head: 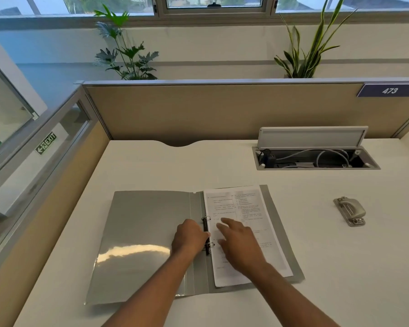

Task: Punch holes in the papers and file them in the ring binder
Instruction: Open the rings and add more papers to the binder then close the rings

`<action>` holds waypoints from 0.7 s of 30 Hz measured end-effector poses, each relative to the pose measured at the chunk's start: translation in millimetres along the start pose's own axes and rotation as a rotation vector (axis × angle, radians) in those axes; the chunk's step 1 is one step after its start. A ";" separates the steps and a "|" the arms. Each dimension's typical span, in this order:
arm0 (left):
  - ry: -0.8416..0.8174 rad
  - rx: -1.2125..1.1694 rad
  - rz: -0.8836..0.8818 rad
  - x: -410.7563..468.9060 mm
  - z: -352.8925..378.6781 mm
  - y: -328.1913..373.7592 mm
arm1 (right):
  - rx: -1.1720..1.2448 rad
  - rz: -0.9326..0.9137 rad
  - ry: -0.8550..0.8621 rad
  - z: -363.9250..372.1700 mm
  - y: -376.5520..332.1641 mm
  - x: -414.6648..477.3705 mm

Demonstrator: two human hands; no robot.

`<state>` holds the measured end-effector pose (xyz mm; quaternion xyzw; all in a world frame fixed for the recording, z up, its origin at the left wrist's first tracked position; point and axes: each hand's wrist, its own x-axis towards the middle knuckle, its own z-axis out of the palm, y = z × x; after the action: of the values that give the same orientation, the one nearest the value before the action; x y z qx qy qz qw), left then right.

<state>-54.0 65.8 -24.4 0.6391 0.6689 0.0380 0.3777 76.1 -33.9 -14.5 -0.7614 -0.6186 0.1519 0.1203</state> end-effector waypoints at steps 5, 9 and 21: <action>-0.021 -0.053 -0.054 1.0 3.9 0.8 | -0.088 -0.025 -0.075 19.2 5.3 2.5; -0.036 -0.070 -0.104 6.4 7.9 -1.6 | -0.089 -0.023 -0.075 24.5 8.9 2.5; -0.009 -0.033 -0.100 7.0 10.2 3.9 | -0.071 -0.012 -0.063 28.1 10.9 3.5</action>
<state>-44.4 68.3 -32.7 0.5988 0.6975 0.0271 0.3927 76.0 -32.8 -44.8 -0.7564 -0.6316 0.1531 0.0742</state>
